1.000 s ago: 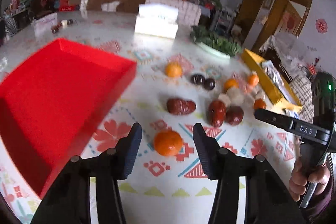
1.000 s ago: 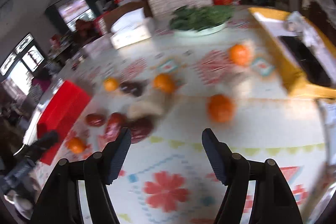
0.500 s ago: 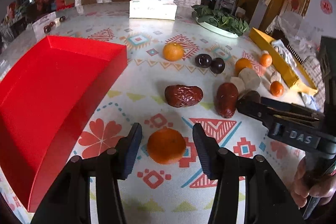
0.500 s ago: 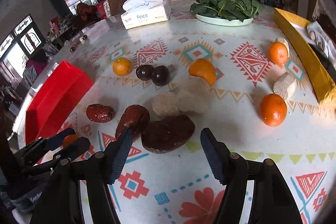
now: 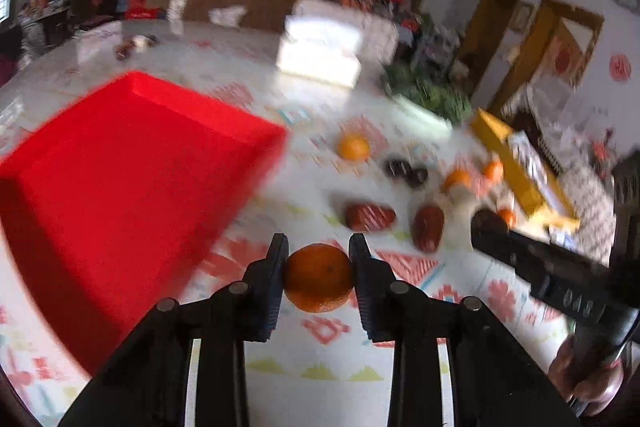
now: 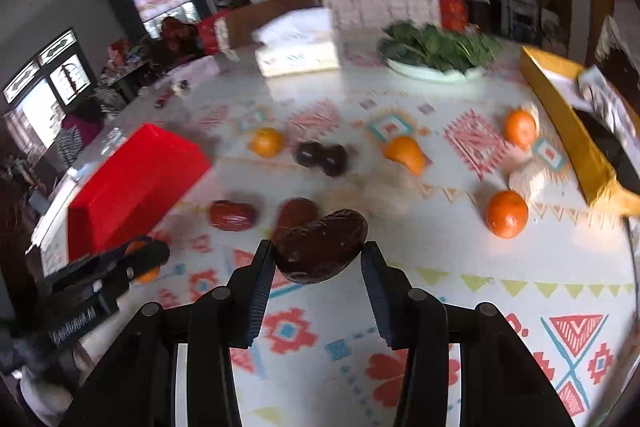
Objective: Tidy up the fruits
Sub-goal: 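Carry both fruits over the red tray and open both tools to drop them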
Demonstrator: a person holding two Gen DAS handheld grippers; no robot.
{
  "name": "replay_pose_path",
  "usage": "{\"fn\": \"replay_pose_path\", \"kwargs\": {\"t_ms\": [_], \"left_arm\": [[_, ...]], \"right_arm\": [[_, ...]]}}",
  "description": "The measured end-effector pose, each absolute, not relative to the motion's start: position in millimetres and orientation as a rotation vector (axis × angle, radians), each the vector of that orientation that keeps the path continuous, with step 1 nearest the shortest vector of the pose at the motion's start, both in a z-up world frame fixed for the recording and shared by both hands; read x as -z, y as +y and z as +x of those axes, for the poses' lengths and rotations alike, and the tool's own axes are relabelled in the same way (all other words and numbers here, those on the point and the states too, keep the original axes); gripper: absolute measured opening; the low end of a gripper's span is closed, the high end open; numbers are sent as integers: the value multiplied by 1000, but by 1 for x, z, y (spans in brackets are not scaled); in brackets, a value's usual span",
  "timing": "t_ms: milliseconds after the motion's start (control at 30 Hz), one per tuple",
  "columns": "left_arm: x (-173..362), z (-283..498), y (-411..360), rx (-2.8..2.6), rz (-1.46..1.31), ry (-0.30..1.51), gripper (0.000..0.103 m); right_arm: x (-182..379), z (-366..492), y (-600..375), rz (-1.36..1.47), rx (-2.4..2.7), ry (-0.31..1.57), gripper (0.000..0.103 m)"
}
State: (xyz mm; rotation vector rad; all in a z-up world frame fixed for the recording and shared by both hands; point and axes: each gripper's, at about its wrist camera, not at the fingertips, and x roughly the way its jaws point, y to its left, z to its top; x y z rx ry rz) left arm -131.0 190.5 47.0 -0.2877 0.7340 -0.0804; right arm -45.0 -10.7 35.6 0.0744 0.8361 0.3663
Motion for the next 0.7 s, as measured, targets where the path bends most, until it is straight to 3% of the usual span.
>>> {"fn": "replay_pose_path", "kwargs": {"t_ms": [300, 700], "left_arm": [[-55, -155, 300, -190, -411, 676, 31], [-27, -151, 356, -255, -465, 716, 31]], "right_arm": [[-66, -58, 79, 6, -606, 811, 48], [-36, -37, 217, -126, -797, 912, 49]]}}
